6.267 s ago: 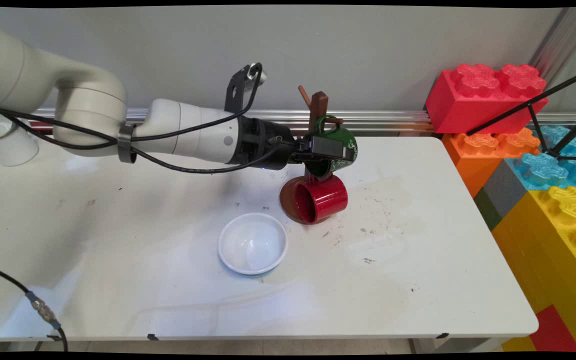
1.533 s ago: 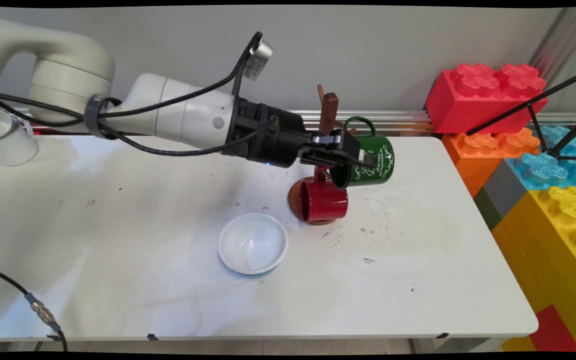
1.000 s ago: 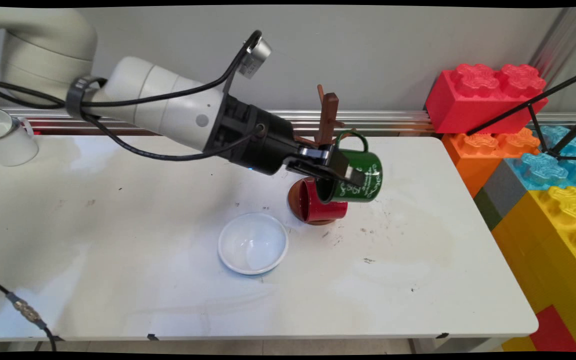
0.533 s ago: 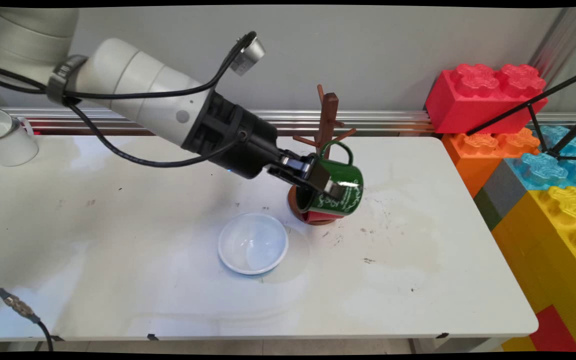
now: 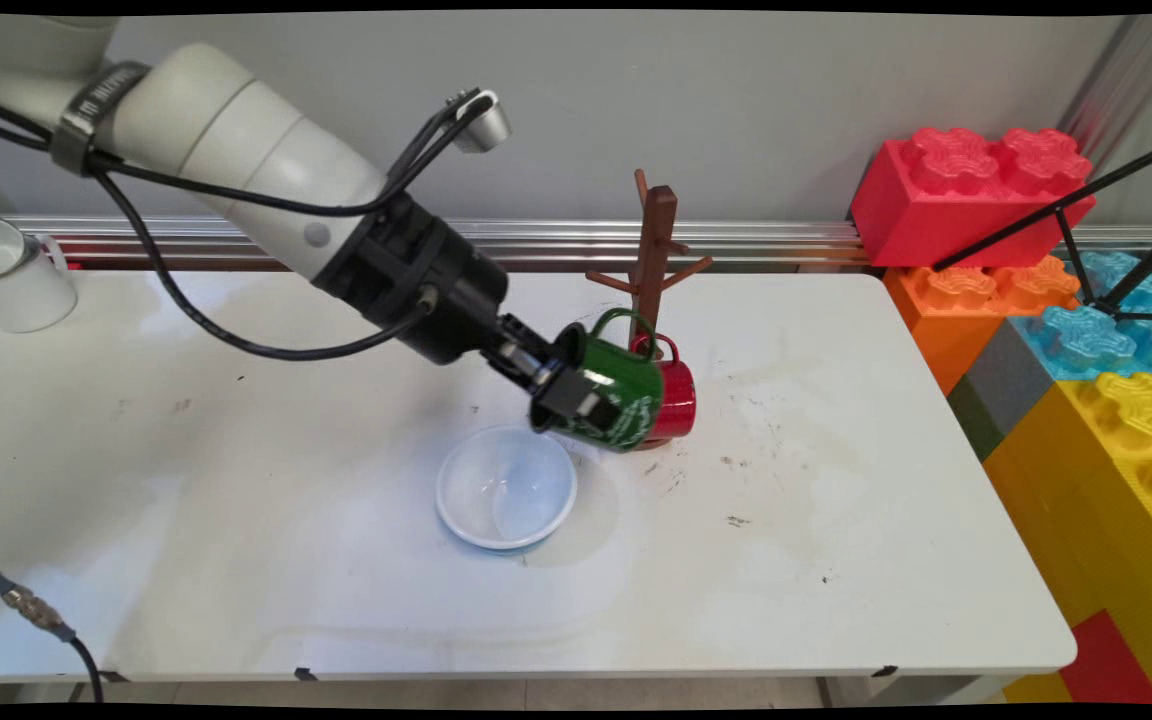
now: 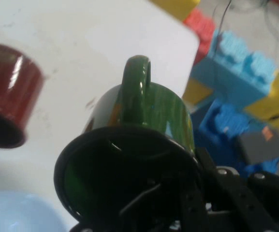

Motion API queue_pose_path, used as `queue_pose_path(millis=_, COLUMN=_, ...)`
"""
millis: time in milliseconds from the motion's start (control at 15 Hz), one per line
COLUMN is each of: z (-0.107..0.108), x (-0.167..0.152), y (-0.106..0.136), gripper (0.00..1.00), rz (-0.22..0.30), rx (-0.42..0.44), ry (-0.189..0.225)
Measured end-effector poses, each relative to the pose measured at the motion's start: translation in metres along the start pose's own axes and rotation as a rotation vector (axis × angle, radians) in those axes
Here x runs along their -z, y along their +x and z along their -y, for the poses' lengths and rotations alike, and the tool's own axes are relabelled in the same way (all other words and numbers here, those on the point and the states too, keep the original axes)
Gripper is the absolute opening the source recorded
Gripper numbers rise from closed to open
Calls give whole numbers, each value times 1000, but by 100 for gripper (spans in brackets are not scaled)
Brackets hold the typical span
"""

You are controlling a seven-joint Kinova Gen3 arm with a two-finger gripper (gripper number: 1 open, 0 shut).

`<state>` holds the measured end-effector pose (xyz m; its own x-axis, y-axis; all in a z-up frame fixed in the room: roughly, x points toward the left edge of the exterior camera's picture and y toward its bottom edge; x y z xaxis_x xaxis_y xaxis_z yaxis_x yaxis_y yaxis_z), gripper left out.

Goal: Place the picked object on the table

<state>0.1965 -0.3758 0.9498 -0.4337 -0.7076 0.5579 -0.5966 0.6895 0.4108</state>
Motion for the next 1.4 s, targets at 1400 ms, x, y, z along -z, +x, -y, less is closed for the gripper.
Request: queue_pose_path(millis=1400, z=145, x=6, y=11, gripper=0, rz=448, rx=-395, ry=314)
